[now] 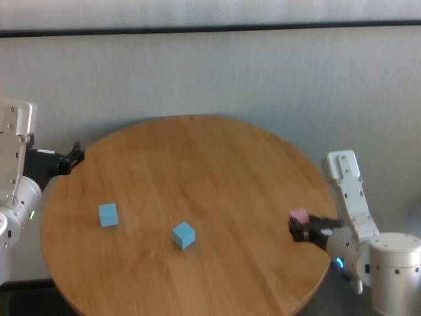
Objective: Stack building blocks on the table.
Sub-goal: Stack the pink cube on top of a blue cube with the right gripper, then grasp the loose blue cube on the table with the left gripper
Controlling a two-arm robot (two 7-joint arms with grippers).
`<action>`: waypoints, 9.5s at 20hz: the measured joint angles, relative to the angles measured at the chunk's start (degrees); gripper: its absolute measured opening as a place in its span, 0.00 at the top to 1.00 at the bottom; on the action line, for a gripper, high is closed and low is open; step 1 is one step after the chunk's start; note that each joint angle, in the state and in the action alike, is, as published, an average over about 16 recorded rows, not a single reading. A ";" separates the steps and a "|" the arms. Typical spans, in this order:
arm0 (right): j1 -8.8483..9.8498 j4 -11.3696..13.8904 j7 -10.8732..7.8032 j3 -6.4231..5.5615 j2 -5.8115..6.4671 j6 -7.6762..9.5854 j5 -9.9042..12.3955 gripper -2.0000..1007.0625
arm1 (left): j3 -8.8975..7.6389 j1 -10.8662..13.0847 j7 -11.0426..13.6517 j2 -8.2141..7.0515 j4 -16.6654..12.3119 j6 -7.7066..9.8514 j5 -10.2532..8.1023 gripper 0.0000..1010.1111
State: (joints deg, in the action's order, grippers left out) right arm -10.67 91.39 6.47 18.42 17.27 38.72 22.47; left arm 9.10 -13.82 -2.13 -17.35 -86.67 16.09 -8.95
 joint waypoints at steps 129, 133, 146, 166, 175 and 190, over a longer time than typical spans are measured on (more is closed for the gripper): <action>-13.70 -10.56 -28.61 11.43 -6.78 -2.88 -14.07 0.06 | -0.01 0.01 0.00 0.01 0.00 0.00 0.00 0.01; -10.47 -6.91 -26.16 9.10 -5.49 -8.06 -14.46 0.02 | -0.01 0.01 0.00 0.01 0.00 0.00 0.00 0.01; -3.33 -2.90 -17.97 3.41 -2.80 -27.92 -19.68 0.00 | 0.09 0.00 0.22 -0.06 -0.13 0.28 0.14 0.01; -3.04 -3.20 -17.52 3.05 -2.70 -29.73 -20.13 0.00 | -0.56 1.40 -4.14 9.13 -4.91 14.43 -0.52 0.01; -3.09 -3.14 -17.58 3.12 -2.73 -29.43 -20.02 0.00 | -0.69 5.86 -1.87 9.25 -9.47 19.05 -1.00 0.01; -3.14 -3.09 -17.59 3.18 -2.76 -29.26 -19.95 0.00 | -1.80 6.24 1.43 9.71 -4.85 17.74 -0.77 0.01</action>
State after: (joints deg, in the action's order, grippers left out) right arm -13.81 88.31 -11.12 21.61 14.51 9.46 2.52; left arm 7.30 -7.58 -0.70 -7.64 -91.53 33.83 -9.72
